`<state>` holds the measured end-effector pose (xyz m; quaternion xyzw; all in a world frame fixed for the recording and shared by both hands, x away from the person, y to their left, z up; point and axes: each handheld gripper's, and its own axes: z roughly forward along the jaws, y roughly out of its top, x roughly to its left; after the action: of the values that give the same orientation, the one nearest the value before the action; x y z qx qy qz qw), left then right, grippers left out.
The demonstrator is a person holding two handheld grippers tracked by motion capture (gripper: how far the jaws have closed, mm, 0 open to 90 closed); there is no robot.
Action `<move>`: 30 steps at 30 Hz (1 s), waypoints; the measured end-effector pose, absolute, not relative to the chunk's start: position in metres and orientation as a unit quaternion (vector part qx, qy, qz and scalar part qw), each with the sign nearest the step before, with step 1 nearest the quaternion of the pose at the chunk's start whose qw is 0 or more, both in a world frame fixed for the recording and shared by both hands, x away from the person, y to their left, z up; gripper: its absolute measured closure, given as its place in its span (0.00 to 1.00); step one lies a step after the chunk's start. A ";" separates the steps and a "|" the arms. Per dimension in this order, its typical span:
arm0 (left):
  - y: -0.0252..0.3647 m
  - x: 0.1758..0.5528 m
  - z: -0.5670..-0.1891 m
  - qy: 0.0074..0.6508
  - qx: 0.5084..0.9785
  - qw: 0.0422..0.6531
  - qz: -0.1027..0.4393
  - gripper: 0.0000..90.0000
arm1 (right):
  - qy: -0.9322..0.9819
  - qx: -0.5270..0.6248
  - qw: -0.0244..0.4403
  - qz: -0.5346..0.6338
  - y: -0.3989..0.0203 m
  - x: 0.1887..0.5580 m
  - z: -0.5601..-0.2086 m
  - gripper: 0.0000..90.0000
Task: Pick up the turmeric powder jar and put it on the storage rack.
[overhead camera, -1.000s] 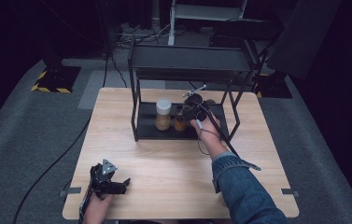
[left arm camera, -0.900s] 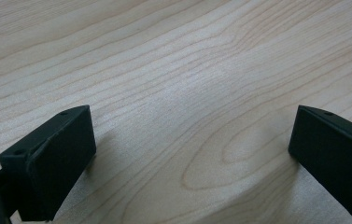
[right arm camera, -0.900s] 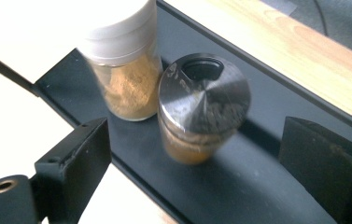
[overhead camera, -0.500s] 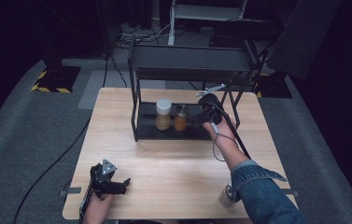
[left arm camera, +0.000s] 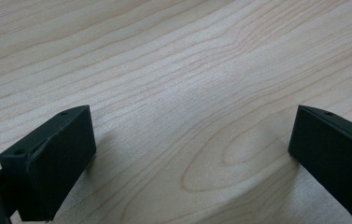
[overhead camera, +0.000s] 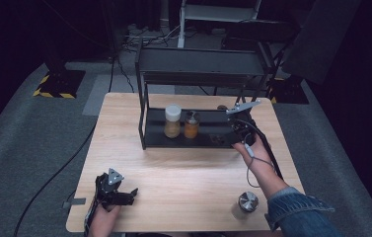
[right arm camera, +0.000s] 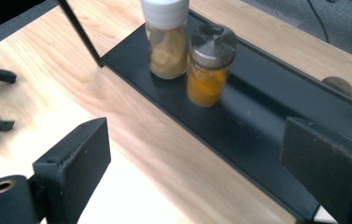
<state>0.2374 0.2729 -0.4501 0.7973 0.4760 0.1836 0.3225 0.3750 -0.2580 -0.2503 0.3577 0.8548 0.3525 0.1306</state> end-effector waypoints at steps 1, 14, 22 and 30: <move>0.273 0.238 -0.450 0.476 0.797 0.322 0.183 0.00 | 0.854 0.358 0.130 0.354 -0.261 0.371 -0.250 0.09; 0.272 0.237 -0.450 0.478 0.796 0.323 0.184 0.00 | 0.851 0.355 0.138 0.363 -0.295 0.323 -0.251 0.09; 0.272 0.237 -0.450 0.478 0.796 0.323 0.184 0.00 | 0.848 0.356 0.140 0.367 -0.309 0.299 -0.253 0.09; 0.272 0.237 -0.450 0.479 0.795 0.323 0.185 0.00 | 0.852 0.349 0.138 0.366 -0.315 0.278 -0.259 0.09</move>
<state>0.2373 0.2717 -0.4503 0.7954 0.4787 0.1846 0.3227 0.2784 -0.3148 -0.2587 0.3492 0.8517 0.3657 0.1378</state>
